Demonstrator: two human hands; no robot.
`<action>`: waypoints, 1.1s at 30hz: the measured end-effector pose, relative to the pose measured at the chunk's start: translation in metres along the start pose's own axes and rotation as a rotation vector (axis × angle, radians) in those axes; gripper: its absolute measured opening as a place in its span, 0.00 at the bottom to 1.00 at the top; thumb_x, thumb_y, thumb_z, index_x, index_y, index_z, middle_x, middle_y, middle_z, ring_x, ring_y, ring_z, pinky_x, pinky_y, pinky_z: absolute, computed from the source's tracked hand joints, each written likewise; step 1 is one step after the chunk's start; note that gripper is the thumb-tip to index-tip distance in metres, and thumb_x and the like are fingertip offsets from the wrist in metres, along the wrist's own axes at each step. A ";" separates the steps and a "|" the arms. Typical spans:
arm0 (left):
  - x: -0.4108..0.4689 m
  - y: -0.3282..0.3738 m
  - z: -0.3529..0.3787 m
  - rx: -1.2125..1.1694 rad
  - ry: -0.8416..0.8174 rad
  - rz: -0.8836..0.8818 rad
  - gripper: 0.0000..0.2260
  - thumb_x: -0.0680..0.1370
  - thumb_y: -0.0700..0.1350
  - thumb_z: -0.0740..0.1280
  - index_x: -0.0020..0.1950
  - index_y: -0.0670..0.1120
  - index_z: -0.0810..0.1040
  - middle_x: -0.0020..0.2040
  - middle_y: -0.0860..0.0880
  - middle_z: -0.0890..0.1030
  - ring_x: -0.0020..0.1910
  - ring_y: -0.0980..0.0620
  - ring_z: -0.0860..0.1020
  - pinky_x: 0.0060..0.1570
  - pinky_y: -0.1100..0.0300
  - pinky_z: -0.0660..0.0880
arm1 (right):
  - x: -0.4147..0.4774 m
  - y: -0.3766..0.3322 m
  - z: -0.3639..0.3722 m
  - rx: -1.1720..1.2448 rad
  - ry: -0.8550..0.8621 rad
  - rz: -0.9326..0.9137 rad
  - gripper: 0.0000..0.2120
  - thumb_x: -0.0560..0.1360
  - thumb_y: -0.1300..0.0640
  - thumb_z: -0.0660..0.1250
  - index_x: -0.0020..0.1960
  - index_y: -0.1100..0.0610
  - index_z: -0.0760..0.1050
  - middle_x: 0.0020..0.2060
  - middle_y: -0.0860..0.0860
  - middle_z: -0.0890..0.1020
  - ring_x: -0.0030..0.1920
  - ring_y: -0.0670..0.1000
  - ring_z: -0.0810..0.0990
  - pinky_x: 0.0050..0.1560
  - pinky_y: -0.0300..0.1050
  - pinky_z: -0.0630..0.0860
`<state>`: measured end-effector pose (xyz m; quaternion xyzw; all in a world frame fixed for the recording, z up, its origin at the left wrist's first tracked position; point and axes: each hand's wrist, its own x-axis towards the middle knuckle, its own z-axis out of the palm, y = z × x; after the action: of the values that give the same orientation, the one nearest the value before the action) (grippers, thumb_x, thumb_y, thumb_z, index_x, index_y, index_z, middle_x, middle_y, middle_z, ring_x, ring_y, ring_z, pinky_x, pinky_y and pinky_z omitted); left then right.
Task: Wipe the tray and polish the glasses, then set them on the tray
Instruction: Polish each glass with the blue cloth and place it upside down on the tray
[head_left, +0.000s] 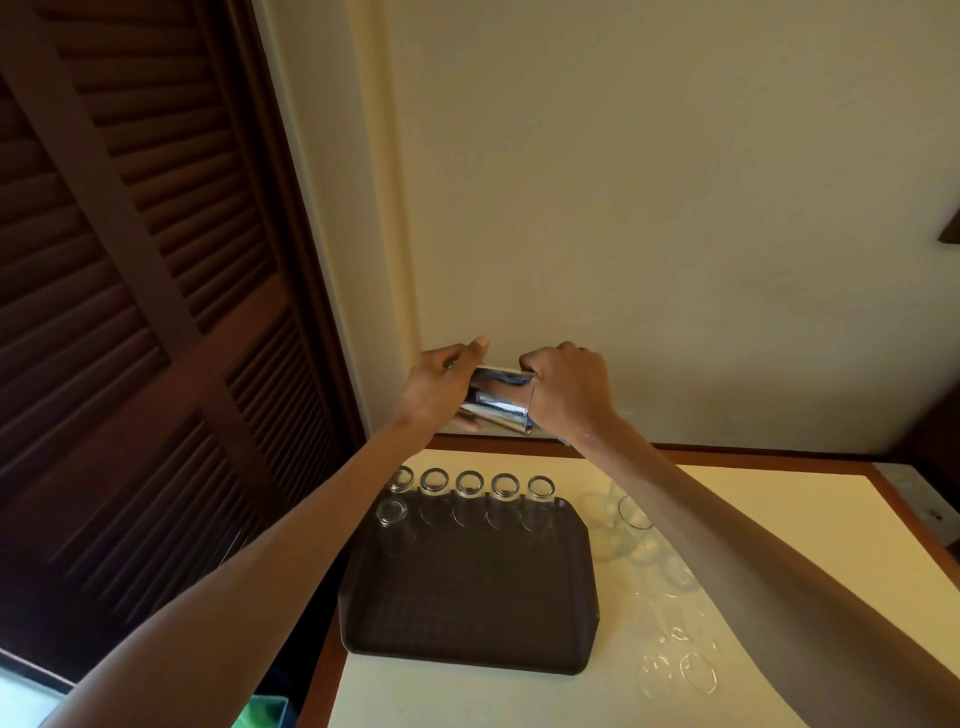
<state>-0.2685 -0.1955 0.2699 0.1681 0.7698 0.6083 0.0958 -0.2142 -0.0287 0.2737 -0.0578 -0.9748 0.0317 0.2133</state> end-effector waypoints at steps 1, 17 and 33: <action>-0.001 0.001 0.000 0.008 0.029 0.081 0.22 0.85 0.56 0.64 0.50 0.36 0.79 0.45 0.31 0.80 0.40 0.40 0.86 0.27 0.57 0.80 | -0.002 -0.002 0.006 0.133 -0.009 0.069 0.18 0.74 0.41 0.67 0.33 0.53 0.74 0.27 0.50 0.75 0.31 0.55 0.77 0.29 0.44 0.63; -0.005 0.002 -0.007 -0.192 -0.034 -0.127 0.21 0.85 0.56 0.63 0.48 0.40 0.83 0.41 0.41 0.86 0.42 0.40 0.85 0.36 0.53 0.82 | 0.003 -0.019 -0.028 -0.130 -0.032 -0.133 0.07 0.74 0.60 0.62 0.41 0.53 0.76 0.32 0.52 0.75 0.34 0.57 0.73 0.36 0.45 0.64; 0.004 -0.007 -0.006 -0.250 -0.075 -0.080 0.21 0.82 0.58 0.65 0.48 0.40 0.84 0.47 0.36 0.84 0.49 0.37 0.83 0.50 0.45 0.81 | -0.002 -0.014 -0.002 0.075 -0.129 0.073 0.07 0.77 0.58 0.64 0.45 0.57 0.80 0.38 0.54 0.82 0.37 0.55 0.78 0.38 0.48 0.75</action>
<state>-0.2757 -0.2003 0.2651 0.1464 0.6900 0.6885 0.1688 -0.2134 -0.0431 0.2757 -0.0829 -0.9819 0.0793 0.1507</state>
